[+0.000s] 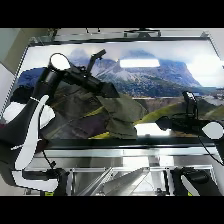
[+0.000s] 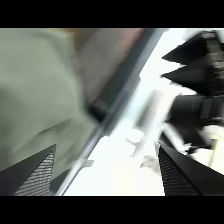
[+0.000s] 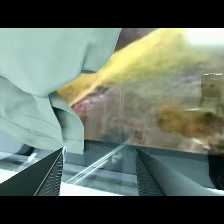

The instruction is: Fold the shirts.

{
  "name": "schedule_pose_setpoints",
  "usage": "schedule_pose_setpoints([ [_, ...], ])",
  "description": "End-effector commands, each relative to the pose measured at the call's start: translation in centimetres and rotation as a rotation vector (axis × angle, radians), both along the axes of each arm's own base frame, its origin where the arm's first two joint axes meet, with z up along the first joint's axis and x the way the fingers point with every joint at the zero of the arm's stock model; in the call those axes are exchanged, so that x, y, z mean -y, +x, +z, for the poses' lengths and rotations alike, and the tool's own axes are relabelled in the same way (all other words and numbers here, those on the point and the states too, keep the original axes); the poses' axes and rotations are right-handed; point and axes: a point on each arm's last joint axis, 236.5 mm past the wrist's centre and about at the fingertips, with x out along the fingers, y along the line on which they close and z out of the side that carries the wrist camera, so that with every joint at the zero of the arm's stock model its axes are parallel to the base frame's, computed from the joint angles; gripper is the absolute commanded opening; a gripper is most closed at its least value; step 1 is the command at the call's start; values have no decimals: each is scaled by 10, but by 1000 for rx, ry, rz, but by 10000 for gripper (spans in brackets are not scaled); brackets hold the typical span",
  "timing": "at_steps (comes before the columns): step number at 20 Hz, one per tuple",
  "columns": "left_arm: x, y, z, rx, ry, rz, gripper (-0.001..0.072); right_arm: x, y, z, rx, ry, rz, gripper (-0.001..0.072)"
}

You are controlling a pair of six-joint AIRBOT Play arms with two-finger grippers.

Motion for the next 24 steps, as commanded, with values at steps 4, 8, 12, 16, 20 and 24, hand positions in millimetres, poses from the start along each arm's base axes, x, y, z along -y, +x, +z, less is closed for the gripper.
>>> schedule_pose_setpoints([
  [4,-79,-18,-105,-247,206,111,711,-8,2,-43,-89,39,-22,486],
  [8,-106,2,-153,-206,210,244,710,-51,33,-53,-37,221,47,485],
  [12,-170,63,-158,-101,197,498,710,-83,47,-85,-95,377,74,485],
  [16,-206,90,-167,-48,199,562,710,-110,50,-108,-137,427,122,484],
  [20,-192,100,-191,-96,202,506,692,-141,49,-105,-132,423,217,335],
  [24,-178,114,-203,-104,203,457,692,-154,46,-88,-126,457,284,329],
])
